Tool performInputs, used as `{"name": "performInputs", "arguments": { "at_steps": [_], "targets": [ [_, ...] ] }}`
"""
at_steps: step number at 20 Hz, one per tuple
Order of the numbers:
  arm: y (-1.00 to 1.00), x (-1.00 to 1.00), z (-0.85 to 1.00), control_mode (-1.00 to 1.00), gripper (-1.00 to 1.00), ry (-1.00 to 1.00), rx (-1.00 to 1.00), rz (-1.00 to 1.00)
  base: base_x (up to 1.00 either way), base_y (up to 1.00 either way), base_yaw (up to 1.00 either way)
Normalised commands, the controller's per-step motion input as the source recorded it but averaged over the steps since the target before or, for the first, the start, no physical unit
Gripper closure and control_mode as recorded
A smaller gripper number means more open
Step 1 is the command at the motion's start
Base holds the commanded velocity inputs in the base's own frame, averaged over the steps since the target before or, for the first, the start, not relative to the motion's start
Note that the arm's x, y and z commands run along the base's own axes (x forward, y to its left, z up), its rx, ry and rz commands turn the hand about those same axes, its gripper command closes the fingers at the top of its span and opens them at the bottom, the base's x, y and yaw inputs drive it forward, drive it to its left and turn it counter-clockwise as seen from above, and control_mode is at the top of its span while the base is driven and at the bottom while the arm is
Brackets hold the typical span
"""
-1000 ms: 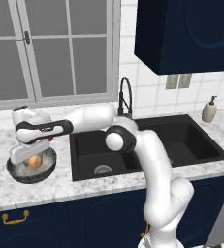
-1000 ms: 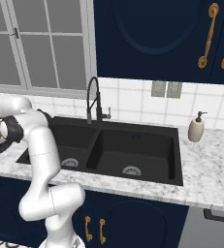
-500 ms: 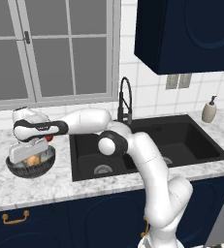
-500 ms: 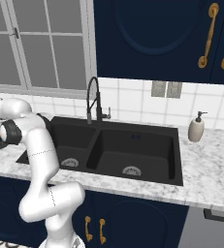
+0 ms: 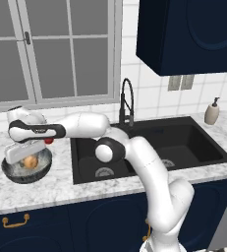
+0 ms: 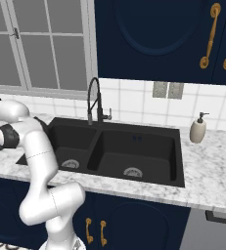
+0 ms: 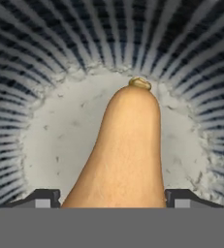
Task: Pick the squash from the sink and place it in the bowl. Then pick the bowl and place it in the microwave. Then close the microwave door and press the start button.
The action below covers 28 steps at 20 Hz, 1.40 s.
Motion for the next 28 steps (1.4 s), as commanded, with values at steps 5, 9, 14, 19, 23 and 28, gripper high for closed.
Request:
{"name": "performInputs", "arguments": {
  "at_steps": [5, 9, 14, 19, 23, 28],
  "targets": [
    [0.00, -0.19, 0.23, -1.00, -1.00, -0.17, 0.00, 0.00, 0.00, 0.00, 0.00],
    [-0.03, -0.38, 0.26, -1.00, -1.00, -0.15, 0.00, 0.00, 0.00, 0.00, 0.00],
    [-0.53, -0.57, 0.25, -1.00, -1.00, -0.10, 0.04, -0.02, 0.00, 0.00, 0.00],
    [-0.63, -0.19, 0.33, -1.00, -1.00, -0.07, 0.12, -0.01, 0.00, 0.00, 0.00],
    [-0.53, 0.00, 0.02, -1.00, -1.00, 0.00, 0.09, -0.01, 0.00, 0.00, 0.00],
    [-0.60, 0.00, 0.00, -1.00, -1.00, 0.00, 0.20, -0.01, 0.00, 0.00, 0.00]
  ]
}}
